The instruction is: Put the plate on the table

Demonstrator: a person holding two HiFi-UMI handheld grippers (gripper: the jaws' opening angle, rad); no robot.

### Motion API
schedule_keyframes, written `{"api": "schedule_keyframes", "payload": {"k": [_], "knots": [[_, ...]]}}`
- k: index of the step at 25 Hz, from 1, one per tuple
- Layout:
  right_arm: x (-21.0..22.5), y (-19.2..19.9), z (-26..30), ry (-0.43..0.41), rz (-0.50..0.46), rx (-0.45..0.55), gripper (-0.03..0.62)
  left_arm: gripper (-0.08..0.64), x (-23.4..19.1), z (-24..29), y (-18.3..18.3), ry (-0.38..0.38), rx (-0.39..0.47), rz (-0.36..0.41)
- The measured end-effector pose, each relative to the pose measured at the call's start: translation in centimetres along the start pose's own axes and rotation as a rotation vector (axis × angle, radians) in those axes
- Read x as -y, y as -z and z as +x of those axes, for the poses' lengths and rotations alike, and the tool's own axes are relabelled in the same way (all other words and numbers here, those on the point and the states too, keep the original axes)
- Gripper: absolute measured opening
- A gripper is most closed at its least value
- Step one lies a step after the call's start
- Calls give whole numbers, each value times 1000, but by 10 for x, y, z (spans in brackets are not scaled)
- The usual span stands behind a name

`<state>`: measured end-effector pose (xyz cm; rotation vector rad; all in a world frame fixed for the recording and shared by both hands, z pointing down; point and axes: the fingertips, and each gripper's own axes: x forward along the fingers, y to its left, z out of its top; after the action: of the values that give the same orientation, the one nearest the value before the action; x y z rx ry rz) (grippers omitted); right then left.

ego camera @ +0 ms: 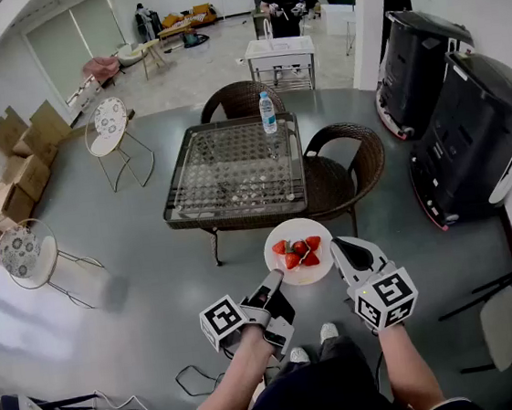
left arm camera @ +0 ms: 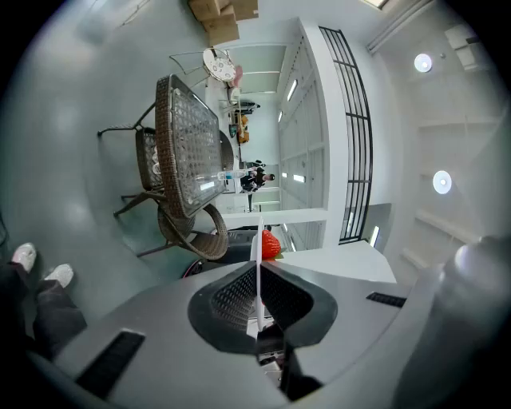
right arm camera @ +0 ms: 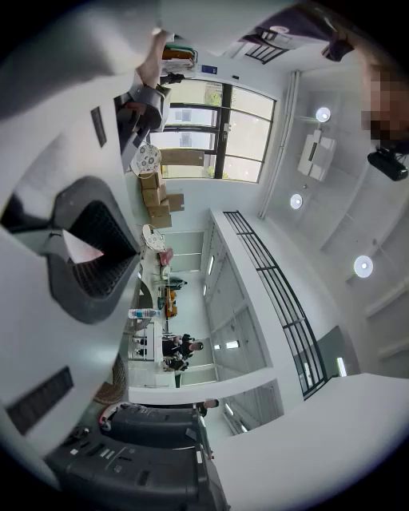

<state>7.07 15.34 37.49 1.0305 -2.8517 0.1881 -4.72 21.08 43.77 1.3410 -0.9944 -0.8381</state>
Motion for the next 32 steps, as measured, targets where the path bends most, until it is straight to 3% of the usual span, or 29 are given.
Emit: {"api": "schedule_keyframes", "payload": {"k": [12,32], "knots": [[14,0,10,-19,3,5,5,14,-3,16,-4,-1,9,4],[105,-4,54,-111,19,-9,5,14,-11,95,-15,-20,77,-17]]}}
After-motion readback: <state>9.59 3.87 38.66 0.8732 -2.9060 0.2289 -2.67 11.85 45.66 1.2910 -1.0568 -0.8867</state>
